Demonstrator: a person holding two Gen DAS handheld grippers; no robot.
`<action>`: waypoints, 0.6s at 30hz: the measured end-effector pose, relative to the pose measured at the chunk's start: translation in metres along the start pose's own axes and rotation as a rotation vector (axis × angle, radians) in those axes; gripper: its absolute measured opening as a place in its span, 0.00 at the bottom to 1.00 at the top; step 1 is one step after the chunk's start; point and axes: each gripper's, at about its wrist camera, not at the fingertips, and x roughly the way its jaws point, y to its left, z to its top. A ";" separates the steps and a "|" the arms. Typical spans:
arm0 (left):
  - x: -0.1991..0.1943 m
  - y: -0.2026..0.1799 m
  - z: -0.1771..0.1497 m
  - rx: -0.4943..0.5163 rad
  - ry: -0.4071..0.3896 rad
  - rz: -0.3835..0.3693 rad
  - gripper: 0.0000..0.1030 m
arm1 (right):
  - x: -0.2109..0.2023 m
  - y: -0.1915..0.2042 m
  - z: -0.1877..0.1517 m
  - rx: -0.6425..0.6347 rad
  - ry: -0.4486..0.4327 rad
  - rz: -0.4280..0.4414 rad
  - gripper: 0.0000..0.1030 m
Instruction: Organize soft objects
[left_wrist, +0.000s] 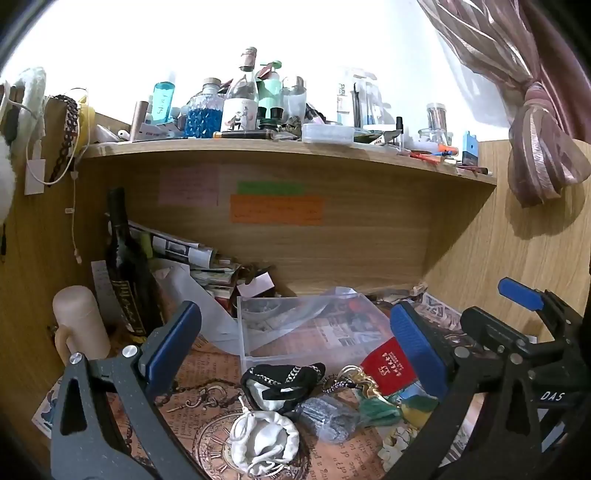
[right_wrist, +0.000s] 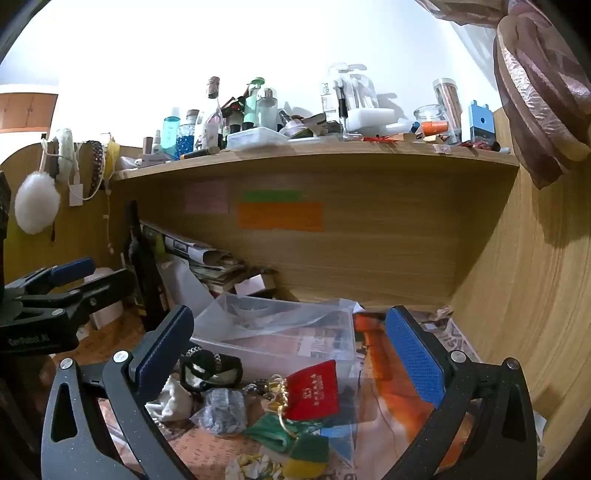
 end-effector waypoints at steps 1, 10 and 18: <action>0.001 0.000 0.000 0.000 0.006 -0.010 1.00 | 0.000 -0.001 0.000 0.006 0.003 0.002 1.00; 0.001 0.002 0.001 0.000 0.011 -0.006 1.00 | -0.002 0.004 0.001 0.005 0.003 0.000 1.00; -0.001 0.005 0.000 -0.006 0.004 -0.008 1.00 | -0.003 0.003 0.001 0.018 -0.004 0.007 1.00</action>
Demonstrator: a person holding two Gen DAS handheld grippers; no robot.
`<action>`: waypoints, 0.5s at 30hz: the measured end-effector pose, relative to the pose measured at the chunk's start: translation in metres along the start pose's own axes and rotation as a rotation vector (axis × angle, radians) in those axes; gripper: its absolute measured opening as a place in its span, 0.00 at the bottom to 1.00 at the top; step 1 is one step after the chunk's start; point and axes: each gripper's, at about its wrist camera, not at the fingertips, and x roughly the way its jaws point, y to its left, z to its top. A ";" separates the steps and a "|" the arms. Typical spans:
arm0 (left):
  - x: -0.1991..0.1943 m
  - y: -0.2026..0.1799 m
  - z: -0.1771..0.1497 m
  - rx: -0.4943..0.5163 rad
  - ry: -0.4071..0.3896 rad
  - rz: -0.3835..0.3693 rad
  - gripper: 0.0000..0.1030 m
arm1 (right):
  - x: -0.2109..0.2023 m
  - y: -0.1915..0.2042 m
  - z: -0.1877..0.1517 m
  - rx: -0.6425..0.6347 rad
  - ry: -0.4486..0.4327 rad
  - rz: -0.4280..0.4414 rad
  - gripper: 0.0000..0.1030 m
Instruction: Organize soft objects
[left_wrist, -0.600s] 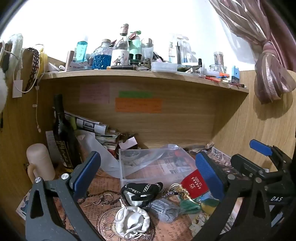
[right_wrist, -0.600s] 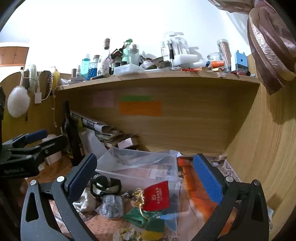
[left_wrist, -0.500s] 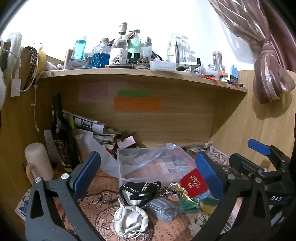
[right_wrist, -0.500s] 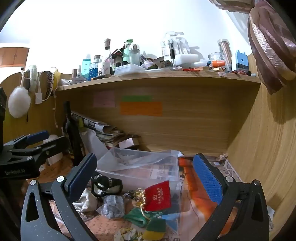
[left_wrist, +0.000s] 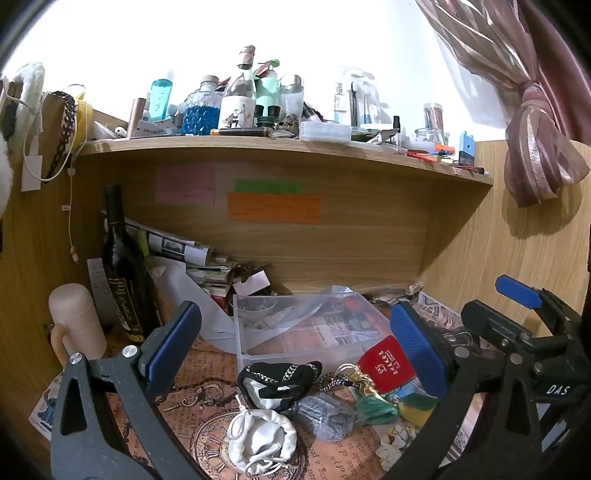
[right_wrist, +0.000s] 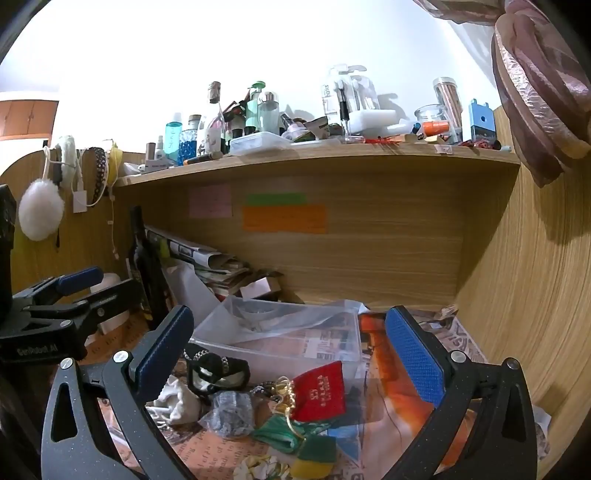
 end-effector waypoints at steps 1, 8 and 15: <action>0.000 0.000 0.000 0.000 0.000 0.000 1.00 | 0.000 0.000 0.000 0.001 -0.001 0.000 1.00; -0.001 -0.003 -0.001 0.003 -0.003 -0.001 1.00 | -0.001 0.000 0.002 0.012 -0.006 0.000 1.00; -0.001 -0.003 -0.001 0.003 -0.003 0.000 1.00 | -0.002 -0.001 0.001 0.014 -0.008 0.001 1.00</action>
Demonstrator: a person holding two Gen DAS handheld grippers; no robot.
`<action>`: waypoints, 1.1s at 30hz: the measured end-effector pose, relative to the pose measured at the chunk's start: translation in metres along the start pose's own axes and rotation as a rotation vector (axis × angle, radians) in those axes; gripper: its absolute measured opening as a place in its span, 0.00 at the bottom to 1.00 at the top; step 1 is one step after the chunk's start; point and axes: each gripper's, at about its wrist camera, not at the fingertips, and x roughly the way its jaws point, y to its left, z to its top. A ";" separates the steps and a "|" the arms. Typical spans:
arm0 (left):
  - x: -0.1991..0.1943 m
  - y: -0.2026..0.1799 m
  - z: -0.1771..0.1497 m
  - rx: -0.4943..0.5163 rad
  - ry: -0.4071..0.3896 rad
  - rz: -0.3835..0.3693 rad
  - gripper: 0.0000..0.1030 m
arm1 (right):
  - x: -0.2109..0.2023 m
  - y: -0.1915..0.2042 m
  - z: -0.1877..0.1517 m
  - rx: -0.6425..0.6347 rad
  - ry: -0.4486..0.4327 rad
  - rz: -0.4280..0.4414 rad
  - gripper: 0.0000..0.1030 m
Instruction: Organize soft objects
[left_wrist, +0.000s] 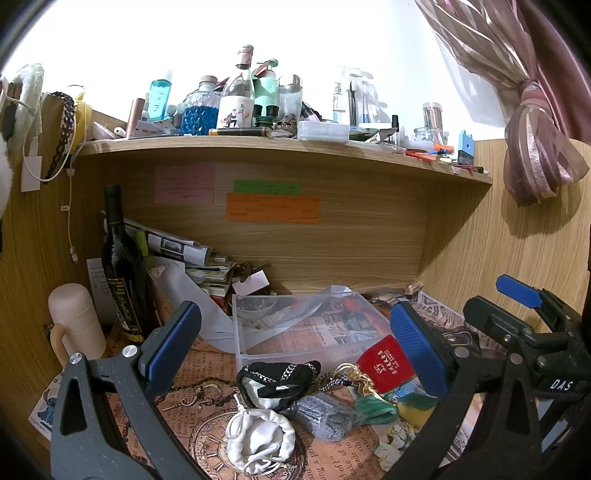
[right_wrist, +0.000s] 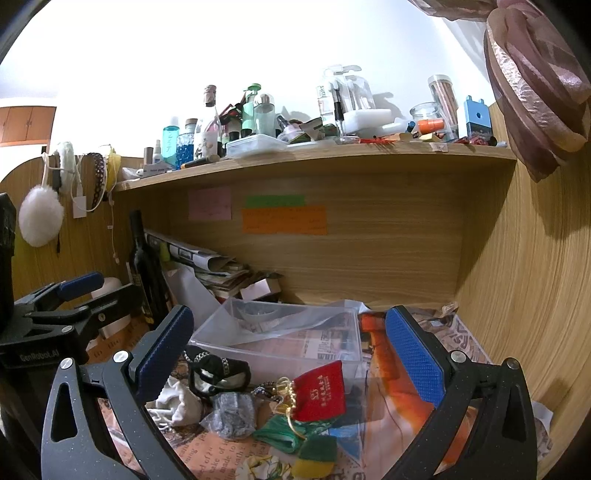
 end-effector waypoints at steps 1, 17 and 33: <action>0.000 0.000 0.000 0.000 0.000 0.000 1.00 | 0.000 -0.001 0.000 0.000 -0.001 0.002 1.00; 0.000 0.000 0.000 0.000 0.000 0.001 1.00 | -0.001 -0.001 0.000 0.004 -0.001 0.002 1.00; 0.000 0.000 0.000 -0.003 0.001 0.000 1.00 | -0.001 -0.001 -0.001 0.008 -0.005 0.003 1.00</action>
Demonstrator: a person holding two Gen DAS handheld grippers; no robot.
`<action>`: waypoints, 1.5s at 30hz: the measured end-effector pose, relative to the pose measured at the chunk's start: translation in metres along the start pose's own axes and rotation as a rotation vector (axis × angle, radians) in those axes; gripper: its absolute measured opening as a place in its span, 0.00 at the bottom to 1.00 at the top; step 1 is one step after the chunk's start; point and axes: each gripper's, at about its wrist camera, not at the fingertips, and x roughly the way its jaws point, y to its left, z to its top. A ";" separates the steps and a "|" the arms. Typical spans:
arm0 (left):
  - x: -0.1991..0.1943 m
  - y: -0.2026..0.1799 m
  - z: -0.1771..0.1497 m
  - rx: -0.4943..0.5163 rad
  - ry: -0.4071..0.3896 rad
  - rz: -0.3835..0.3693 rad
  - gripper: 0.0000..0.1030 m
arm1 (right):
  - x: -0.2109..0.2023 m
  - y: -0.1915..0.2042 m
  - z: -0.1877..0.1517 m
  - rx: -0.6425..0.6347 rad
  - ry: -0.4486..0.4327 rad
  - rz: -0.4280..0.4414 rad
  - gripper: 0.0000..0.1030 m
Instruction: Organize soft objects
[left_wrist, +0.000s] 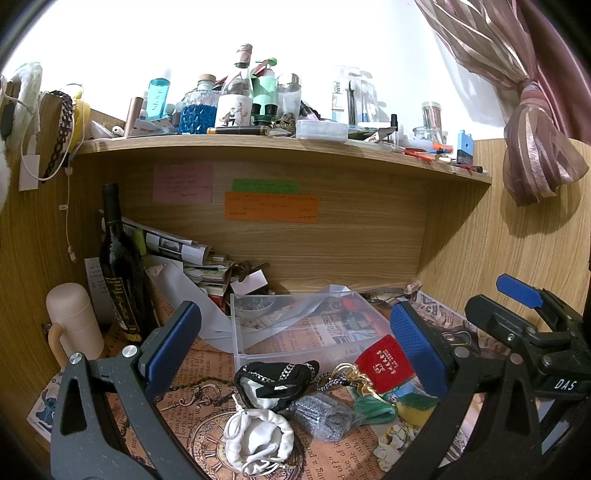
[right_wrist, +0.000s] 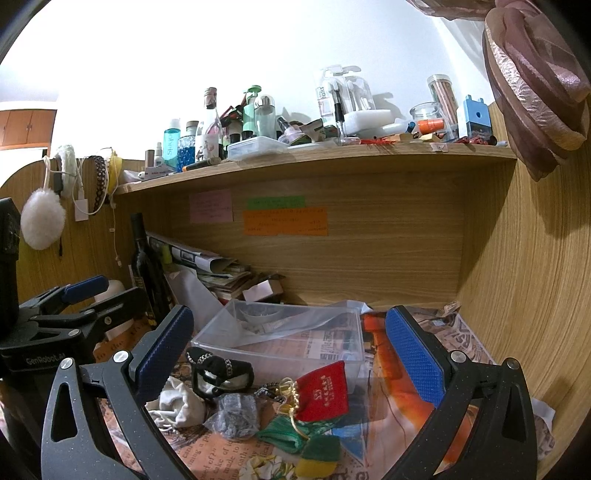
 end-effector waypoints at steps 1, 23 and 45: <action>0.000 0.000 0.000 -0.002 0.000 -0.001 1.00 | 0.000 0.000 0.000 0.001 0.001 0.001 1.00; 0.005 -0.007 -0.006 0.006 0.026 -0.016 1.00 | 0.003 0.003 -0.002 0.001 0.014 0.009 1.00; 0.072 0.049 -0.084 -0.069 0.351 0.061 0.88 | 0.065 -0.050 -0.065 0.083 0.328 -0.041 0.75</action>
